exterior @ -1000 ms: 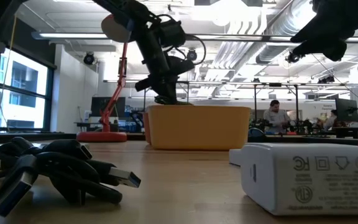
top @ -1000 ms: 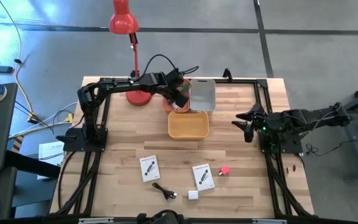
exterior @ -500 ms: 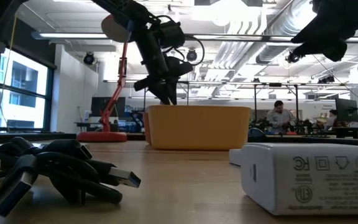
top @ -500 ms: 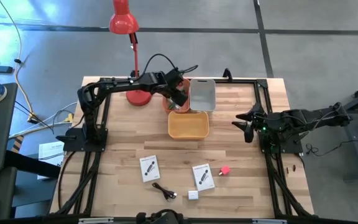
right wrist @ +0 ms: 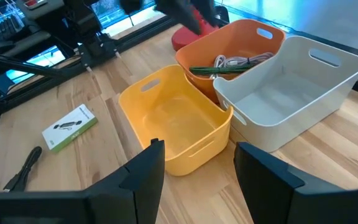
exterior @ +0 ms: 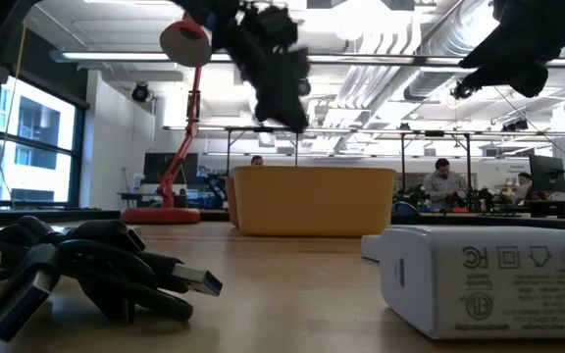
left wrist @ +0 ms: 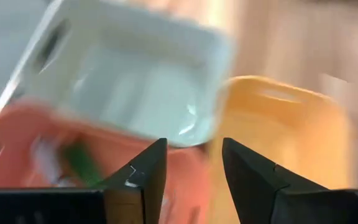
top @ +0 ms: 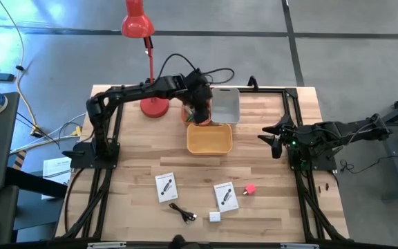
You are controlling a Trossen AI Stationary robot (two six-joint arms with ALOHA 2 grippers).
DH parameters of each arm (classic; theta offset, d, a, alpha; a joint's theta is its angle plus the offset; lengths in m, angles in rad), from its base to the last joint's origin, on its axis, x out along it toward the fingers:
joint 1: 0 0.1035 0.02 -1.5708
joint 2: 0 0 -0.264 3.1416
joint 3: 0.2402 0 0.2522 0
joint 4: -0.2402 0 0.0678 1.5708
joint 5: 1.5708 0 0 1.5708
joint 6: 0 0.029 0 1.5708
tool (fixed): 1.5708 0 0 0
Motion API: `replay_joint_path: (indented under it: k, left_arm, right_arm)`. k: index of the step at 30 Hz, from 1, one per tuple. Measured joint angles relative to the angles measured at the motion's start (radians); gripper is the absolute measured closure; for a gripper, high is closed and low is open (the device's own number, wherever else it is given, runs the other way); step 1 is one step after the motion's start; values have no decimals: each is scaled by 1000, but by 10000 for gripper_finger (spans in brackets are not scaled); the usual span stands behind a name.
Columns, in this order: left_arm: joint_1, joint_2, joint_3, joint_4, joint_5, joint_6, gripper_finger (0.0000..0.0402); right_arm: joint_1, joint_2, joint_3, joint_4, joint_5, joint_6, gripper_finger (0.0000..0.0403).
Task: Pick and place items into bin
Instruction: Put the black charger cable into the orange bin
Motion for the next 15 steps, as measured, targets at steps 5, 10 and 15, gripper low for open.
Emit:
replay_joint_path:
  k: [5, 10, 15]
  left_arm:
    - [-82, -2, 142, -225, 80, 272, 283]
    - [-189, -2, 244, -530, 39, 462, 299]
    - [-321, -2, 262, -754, -69, 509, 307]
  right_arm:
    - [0, 0, 0, 0, 0, 0, 220]
    - [0, 0, 0, 0, 1, 0, 220]
    - [0, 0, 0, 0, 2, -4, 220]
